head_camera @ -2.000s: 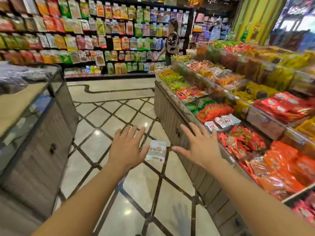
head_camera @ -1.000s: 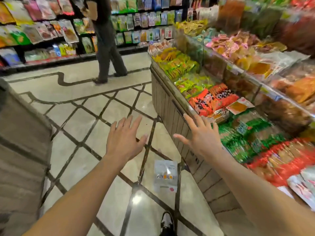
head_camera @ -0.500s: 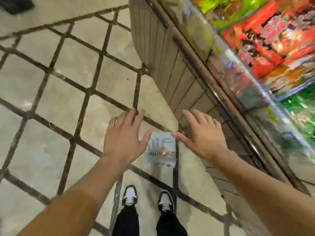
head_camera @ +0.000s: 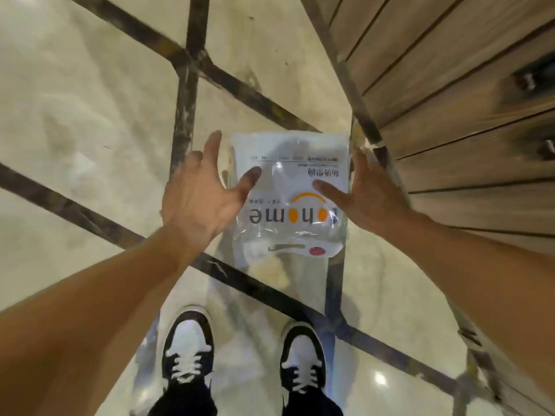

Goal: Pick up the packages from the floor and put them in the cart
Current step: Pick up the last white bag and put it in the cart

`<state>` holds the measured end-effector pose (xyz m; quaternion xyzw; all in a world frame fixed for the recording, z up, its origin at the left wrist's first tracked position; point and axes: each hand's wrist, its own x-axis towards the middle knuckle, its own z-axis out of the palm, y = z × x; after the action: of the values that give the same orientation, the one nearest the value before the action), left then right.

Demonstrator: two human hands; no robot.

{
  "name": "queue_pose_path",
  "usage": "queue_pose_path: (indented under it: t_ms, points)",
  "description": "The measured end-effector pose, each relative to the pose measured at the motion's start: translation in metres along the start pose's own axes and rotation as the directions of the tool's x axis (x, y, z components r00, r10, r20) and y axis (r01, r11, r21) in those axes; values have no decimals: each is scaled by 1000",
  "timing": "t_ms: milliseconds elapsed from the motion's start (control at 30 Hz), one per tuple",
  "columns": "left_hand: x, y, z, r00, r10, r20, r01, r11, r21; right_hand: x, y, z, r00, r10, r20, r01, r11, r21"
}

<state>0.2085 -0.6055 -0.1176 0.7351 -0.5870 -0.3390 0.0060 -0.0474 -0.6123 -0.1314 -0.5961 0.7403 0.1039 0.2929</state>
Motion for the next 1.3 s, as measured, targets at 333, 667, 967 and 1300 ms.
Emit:
queue_pose_path:
  t_ms: [333,667,967,1300]
  points:
    - [27,-13,106,987,-110,115,157,797,-584,54,36,89,991,127,29,-110,701,705]
    - [-33,18,-2,990,-133,-47,90,848,-522,-28,-14,-5,992,126,-31,-60,652,756]
    - [-130,139,-259,950,-19,-312,-125,892,-435,-155,-108,-270,953,85,-290,200,540,818]
    - [-263,305,-542,828,277,-488,-454,841,-295,-346,-173,-559,748,114,-654,531,487,693]
